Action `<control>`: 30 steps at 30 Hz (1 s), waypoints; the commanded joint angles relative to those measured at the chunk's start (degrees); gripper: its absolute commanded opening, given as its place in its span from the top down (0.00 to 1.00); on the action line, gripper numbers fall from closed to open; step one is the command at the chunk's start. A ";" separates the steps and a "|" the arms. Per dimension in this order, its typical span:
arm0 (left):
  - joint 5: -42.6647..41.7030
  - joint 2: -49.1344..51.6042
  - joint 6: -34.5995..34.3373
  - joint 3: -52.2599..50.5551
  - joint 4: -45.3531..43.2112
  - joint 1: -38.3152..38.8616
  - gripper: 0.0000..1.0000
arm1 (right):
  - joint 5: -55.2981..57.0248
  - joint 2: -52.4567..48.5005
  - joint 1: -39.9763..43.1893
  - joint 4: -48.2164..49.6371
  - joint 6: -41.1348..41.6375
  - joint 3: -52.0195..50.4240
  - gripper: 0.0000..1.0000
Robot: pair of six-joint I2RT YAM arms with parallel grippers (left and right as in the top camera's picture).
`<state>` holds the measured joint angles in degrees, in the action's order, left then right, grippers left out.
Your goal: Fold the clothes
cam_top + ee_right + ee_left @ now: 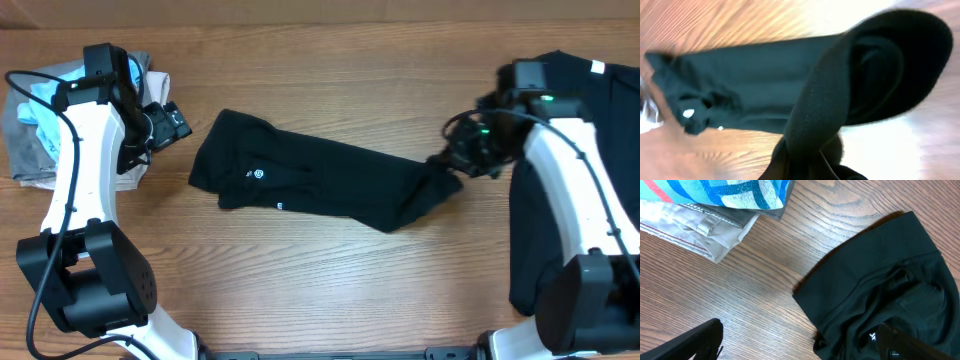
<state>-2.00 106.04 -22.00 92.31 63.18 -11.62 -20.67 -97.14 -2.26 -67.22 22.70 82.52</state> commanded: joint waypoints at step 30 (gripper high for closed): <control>-0.55 -0.39 0.11 0.68 -0.02 0.50 0.00 | -0.85 -14.23 -22.88 21.79 0.33 -0.09 0.96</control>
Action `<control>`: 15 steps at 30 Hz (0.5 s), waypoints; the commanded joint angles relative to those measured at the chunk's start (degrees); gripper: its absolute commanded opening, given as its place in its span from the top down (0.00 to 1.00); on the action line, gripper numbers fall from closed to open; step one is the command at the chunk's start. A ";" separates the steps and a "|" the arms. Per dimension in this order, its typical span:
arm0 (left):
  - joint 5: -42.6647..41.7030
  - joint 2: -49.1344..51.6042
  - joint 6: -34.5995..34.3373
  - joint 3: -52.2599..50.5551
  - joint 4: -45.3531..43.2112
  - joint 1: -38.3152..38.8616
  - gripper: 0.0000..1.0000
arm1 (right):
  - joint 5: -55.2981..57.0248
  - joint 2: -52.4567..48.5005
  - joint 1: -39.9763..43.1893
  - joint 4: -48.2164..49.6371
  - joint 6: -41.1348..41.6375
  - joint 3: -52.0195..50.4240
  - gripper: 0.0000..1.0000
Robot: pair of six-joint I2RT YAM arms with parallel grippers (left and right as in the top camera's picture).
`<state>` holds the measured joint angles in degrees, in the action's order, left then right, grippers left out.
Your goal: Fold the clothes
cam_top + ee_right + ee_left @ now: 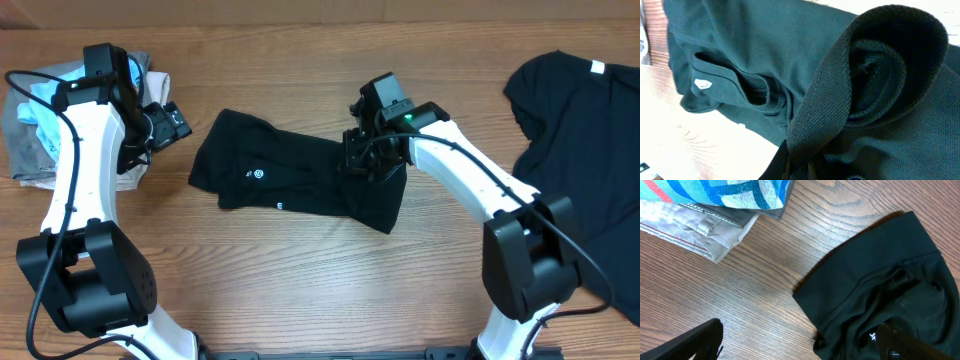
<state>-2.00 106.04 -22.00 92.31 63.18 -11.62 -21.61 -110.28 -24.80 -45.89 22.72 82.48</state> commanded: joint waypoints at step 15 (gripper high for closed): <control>-0.57 -0.39 0.11 0.68 -0.02 0.50 0.00 | 3.50 -1.20 -4.59 6.19 2.86 -0.04 0.95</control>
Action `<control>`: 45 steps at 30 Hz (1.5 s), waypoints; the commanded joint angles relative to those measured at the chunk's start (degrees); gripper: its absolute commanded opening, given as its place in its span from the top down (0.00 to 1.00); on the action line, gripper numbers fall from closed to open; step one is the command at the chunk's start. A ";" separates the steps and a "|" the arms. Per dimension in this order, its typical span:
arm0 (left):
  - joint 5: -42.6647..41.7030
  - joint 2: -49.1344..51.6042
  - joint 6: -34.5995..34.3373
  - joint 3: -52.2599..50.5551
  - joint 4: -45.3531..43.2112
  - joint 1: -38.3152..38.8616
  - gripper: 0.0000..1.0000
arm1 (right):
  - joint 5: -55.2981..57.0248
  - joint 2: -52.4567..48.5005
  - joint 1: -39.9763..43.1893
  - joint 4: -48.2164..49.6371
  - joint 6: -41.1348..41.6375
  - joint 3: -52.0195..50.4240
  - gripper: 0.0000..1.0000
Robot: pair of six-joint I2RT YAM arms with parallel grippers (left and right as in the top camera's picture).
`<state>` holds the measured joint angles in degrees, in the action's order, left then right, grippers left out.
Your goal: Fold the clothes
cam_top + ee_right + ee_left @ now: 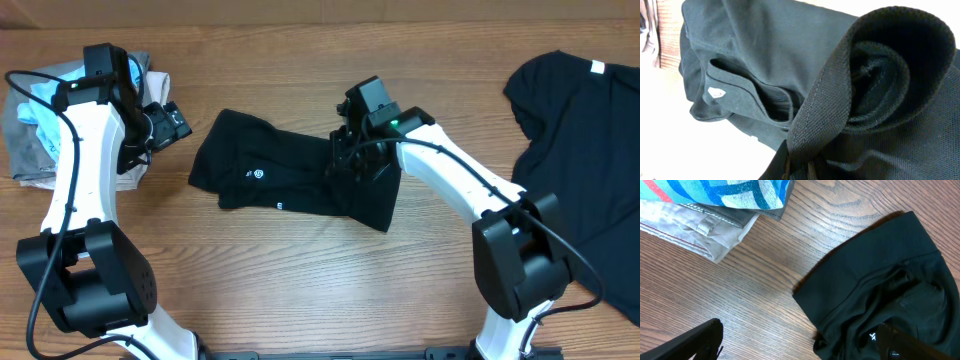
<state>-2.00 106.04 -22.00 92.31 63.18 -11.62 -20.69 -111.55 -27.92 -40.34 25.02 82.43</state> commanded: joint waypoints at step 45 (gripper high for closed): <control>-0.57 -0.39 0.11 0.68 -0.02 0.50 0.00 | 1.49 0.17 3.87 -1.44 0.76 -5.99 0.96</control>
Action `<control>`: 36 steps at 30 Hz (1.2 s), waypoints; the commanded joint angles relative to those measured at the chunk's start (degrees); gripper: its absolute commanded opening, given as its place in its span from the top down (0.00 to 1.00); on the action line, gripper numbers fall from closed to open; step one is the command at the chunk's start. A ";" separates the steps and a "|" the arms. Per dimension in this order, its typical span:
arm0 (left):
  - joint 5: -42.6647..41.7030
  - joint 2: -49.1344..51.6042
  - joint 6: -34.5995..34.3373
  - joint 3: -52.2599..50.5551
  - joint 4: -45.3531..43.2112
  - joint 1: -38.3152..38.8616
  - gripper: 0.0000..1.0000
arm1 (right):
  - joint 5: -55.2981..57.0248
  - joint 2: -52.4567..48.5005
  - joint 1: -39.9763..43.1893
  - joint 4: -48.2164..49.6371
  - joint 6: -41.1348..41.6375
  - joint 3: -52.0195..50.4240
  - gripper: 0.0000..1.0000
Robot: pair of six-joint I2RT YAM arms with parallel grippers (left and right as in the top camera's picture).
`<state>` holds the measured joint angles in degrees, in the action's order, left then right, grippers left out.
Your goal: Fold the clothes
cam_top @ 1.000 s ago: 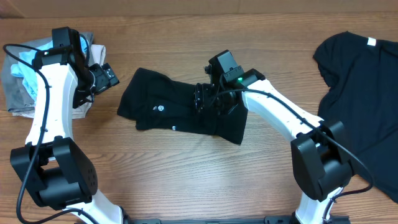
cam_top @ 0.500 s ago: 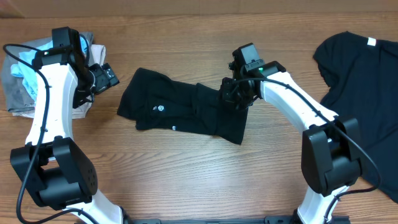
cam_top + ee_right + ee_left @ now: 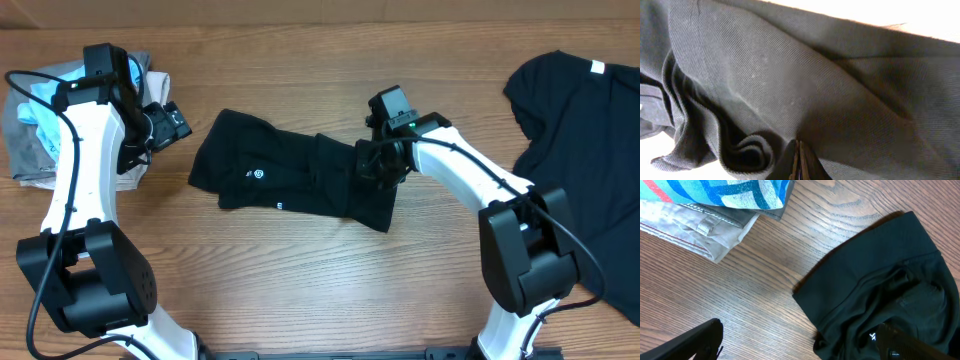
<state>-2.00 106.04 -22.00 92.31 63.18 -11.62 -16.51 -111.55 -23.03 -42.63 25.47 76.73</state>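
Observation:
A black garment (image 3: 290, 175) lies across the middle of the table, its right end doubled back over itself to a fold edge near the centre. My right gripper (image 3: 376, 166) rests low on that doubled part. In the right wrist view the gripper (image 3: 799, 159) is shut, dark cloth (image 3: 790, 85) fills the picture and a rolled hem (image 3: 747, 150) lies just left of the tips. My left gripper (image 3: 168, 122) hangs open to the left of the garment. In the left wrist view its fingertips (image 3: 695, 339) stand wide apart over the bare wood and the garment's waistband corner (image 3: 875, 295).
A pile of folded clothes (image 3: 40, 120), a blue striped piece (image 3: 725, 192) on a beige one (image 3: 700, 227), sits at the far left. A black T-shirt (image 3: 575, 130) is spread at the right edge. The table (image 3: 300, 290) is brown wood.
My right gripper has moved a little to the right and lower. The hem it held up in a loop now lies rolled on the garment. The left arm has not moved.
The garment lay stretched out, my right gripper shut on its right end near the T-shirt. A second later that end was over the garment's middle, then slightly further left. Now it lies doubled over, with the gripper back toward the right. The left gripper stayed open throughout.

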 commanded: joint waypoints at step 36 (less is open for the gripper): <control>-0.57 -0.39 0.11 0.68 -0.02 0.50 0.00 | -10.95 1.79 -3.72 0.39 -0.09 3.48 0.96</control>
<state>-2.00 106.04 -22.00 92.31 63.18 -11.62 -26.50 -111.50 -26.35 -43.31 25.47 78.78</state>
